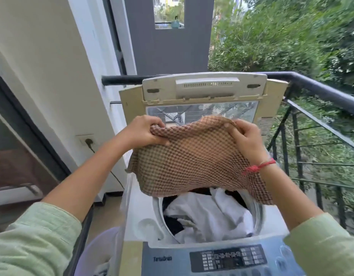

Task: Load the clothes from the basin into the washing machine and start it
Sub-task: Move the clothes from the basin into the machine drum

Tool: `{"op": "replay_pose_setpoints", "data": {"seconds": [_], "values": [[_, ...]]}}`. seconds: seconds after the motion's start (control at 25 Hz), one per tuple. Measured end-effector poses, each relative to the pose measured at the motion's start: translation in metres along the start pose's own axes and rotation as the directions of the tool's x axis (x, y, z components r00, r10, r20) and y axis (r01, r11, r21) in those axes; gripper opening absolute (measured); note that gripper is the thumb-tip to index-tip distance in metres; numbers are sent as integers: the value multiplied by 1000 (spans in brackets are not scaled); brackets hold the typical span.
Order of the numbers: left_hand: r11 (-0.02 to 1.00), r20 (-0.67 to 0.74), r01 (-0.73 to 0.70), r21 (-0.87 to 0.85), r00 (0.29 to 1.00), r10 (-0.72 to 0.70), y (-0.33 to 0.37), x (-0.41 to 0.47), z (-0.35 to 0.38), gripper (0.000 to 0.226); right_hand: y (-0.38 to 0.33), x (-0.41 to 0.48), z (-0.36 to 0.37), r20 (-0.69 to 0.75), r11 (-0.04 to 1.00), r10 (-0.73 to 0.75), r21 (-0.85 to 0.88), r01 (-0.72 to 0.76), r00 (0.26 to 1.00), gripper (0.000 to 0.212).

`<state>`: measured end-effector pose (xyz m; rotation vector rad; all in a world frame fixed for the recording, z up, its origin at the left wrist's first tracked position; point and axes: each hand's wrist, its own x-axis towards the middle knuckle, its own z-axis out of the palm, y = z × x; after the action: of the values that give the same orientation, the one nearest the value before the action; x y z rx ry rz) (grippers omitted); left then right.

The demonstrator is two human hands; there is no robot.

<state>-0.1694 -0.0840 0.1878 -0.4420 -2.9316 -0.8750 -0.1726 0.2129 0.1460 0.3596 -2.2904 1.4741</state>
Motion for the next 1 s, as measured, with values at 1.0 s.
{"op": "replay_pose_setpoints", "data": {"seconds": [1.0], "values": [[961, 722, -81, 263, 677, -141, -60, -35, 201, 32, 128, -113, 49, 710, 753, 615, -658, 11, 341, 36]]}}
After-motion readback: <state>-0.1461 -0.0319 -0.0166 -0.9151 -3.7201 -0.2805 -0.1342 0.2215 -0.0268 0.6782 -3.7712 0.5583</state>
